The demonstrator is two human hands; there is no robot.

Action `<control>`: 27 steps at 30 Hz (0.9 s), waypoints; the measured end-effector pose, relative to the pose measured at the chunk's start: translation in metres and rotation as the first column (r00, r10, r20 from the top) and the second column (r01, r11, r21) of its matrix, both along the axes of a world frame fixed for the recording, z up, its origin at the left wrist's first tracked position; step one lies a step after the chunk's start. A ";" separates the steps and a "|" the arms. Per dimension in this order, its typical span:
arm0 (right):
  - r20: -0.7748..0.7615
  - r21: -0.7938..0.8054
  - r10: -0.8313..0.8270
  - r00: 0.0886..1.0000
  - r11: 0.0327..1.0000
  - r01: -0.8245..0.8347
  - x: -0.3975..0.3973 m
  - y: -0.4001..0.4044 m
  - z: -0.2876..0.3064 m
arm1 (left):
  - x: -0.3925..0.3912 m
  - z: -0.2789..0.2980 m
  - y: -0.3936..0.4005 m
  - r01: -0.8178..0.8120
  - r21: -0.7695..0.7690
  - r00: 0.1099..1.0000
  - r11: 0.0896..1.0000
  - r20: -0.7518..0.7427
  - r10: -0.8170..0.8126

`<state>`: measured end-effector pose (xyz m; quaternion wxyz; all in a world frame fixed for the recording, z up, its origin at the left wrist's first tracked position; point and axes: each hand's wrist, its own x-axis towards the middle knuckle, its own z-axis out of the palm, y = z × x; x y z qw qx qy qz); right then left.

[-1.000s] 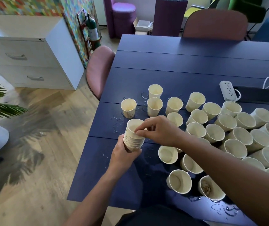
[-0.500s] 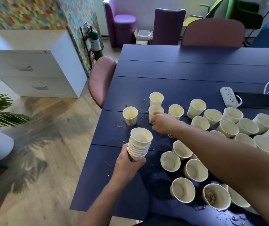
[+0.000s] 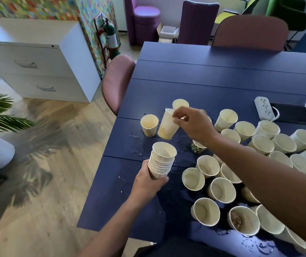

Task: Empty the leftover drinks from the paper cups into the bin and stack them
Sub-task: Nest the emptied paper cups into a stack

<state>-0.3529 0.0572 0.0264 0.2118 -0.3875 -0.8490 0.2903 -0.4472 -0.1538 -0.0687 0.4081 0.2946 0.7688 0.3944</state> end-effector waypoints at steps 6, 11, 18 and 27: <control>-0.063 0.037 0.166 0.984 0.986 -0.164 0.016 -0.027 0.033 | 0.003 0.000 0.009 -0.015 0.013 1.000 1.000 0.022 0.014; -0.035 -0.007 0.257 0.966 0.966 -0.257 0.020 -0.037 0.022 | 0.000 -0.003 0.013 -0.084 0.018 0.996 0.996 0.038 0.083; -0.016 0.028 0.274 0.962 0.961 -0.274 0.007 -0.050 0.019 | -0.007 -0.002 0.003 -0.125 0.064 0.992 0.990 0.019 0.124; -0.009 -0.152 0.318 0.948 0.937 -0.315 -0.030 -0.063 0.001 | -0.021 -0.005 -0.015 -0.171 0.088 0.984 0.981 -0.041 0.175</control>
